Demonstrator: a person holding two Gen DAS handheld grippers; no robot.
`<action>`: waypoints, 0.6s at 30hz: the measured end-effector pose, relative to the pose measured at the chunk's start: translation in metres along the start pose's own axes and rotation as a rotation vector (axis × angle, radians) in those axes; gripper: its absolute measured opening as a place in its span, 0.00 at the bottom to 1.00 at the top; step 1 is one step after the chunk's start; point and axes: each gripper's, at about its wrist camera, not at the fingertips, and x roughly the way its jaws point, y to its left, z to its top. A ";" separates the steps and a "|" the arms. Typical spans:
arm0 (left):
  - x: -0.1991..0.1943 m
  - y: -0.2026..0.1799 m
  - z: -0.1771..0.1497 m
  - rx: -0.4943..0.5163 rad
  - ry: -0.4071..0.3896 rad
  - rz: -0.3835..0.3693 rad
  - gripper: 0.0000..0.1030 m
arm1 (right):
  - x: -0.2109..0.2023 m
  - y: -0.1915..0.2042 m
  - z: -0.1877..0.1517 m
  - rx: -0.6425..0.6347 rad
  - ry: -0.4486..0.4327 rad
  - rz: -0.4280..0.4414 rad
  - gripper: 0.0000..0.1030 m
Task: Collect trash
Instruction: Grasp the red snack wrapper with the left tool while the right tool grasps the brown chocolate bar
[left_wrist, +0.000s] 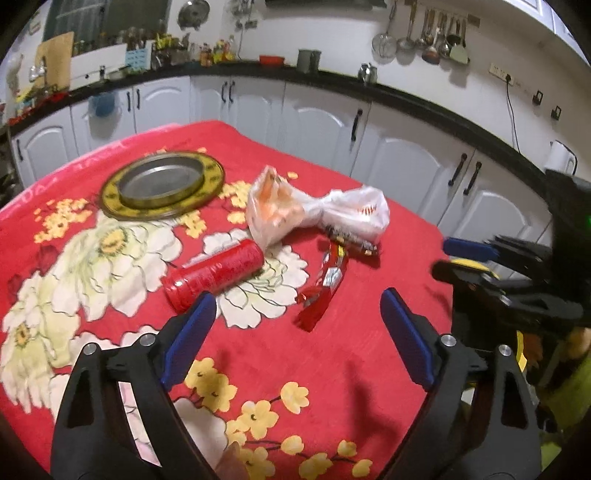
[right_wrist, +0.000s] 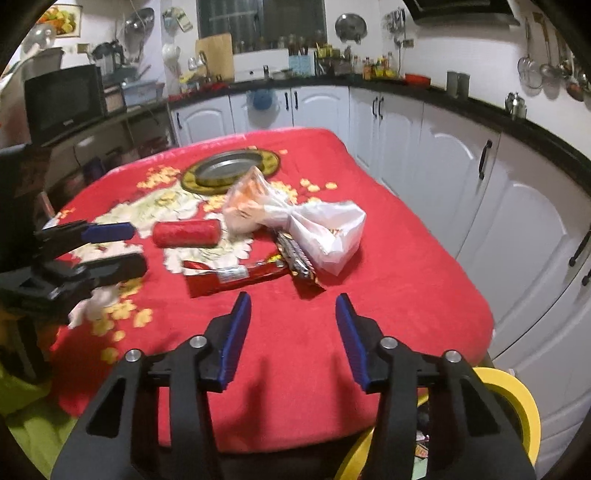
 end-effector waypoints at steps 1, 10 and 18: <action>0.005 0.001 0.000 -0.003 0.011 -0.011 0.72 | 0.007 -0.001 0.001 -0.003 0.009 0.000 0.41; 0.037 0.001 -0.001 -0.018 0.079 -0.055 0.68 | 0.057 -0.008 0.011 -0.042 0.070 -0.018 0.36; 0.058 -0.002 0.003 -0.049 0.106 -0.095 0.65 | 0.077 -0.006 0.011 -0.048 0.101 -0.009 0.21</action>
